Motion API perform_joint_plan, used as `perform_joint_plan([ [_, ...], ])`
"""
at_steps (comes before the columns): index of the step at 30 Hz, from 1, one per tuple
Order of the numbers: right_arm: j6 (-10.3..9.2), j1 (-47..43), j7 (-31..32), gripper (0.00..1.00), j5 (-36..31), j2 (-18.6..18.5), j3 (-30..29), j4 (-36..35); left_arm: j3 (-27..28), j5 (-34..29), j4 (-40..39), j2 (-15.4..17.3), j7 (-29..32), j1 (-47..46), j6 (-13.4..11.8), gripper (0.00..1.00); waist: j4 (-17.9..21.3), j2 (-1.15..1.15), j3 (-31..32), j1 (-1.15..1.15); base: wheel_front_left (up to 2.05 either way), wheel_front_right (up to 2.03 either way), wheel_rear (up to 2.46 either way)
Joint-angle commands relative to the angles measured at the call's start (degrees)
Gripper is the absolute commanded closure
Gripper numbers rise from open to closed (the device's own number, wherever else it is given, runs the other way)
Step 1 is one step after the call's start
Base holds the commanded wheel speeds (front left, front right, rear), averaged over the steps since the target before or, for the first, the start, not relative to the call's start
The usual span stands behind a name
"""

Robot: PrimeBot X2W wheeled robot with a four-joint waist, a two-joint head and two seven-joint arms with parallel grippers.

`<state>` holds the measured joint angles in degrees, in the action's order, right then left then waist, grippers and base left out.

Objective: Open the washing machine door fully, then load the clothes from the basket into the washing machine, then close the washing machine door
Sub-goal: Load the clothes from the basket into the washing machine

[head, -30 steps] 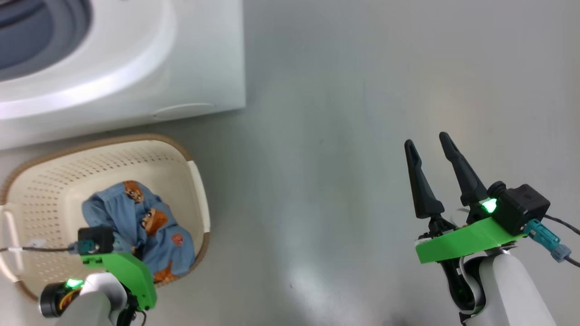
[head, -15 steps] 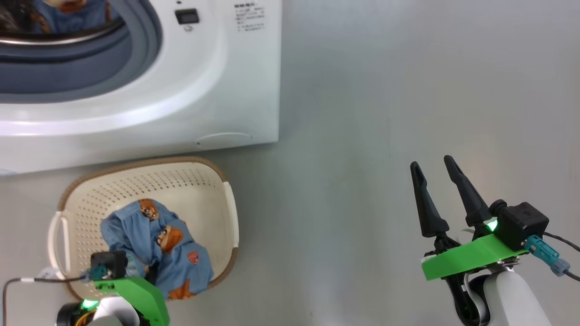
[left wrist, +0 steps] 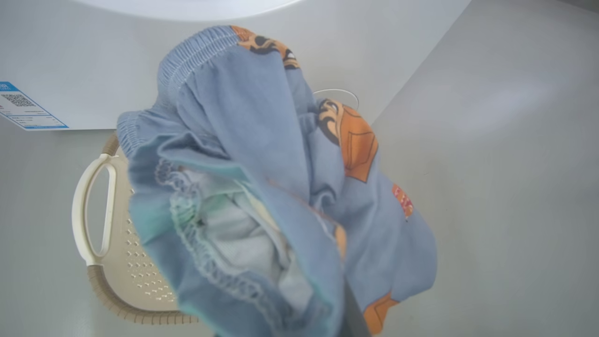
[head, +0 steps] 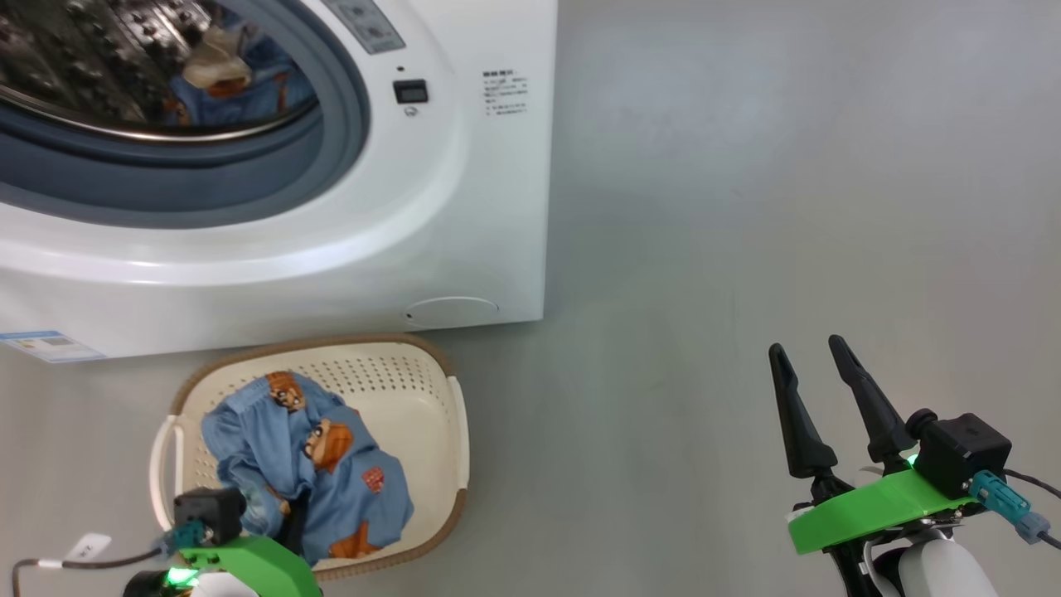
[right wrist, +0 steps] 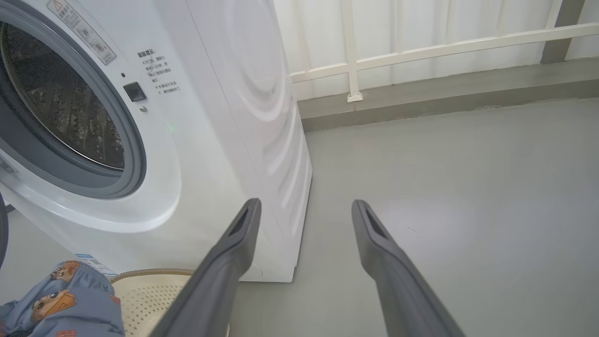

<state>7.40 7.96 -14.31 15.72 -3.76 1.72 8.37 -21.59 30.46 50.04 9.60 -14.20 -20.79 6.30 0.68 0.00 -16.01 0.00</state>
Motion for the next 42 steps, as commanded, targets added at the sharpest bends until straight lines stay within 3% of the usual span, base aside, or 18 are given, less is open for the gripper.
perform_joint_plan([
  [1,0.09,-0.7,-0.7,0.0,-0.3,-0.3,1.3,-1.2,2.3,-0.8,-2.1,1.8,-0.8,1.2,-0.4,1.0,-1.1,0.0,1.5,0.0,0.0,0.0,0.0],
  [10,0.09,-2.0,-0.7,0.0,-0.3,-0.6,1.4,-0.8,4.9,-4.0,-10.2,0.1,-0.8,6.8,-1.0,1.0,-2.7,0.0,4.3,0.0,0.0,0.0,0.0],
  [22,0.09,-2.7,-0.7,0.0,0.0,-0.8,1.5,-0.8,12.4,-8.4,-23.9,-2.7,-0.8,12.7,0.4,1.0,-3.3,0.0,5.3,0.0,0.0,0.0,0.0],
  [28,0.09,-2.5,-0.7,0.0,0.1,-0.9,1.5,-0.9,15.7,-11.9,-30.6,-4.1,-0.8,14.2,0.8,1.0,-3.2,0.0,5.0,0.0,0.0,0.0,0.0],
  [42,0.09,-1.8,-0.7,0.0,0.0,-1.3,2.1,-1.2,21.0,-12.3,-39.8,-6.3,-0.8,12.6,1.2,1.0,-1.5,0.0,2.6,0.0,0.0,0.0,0.0],
])
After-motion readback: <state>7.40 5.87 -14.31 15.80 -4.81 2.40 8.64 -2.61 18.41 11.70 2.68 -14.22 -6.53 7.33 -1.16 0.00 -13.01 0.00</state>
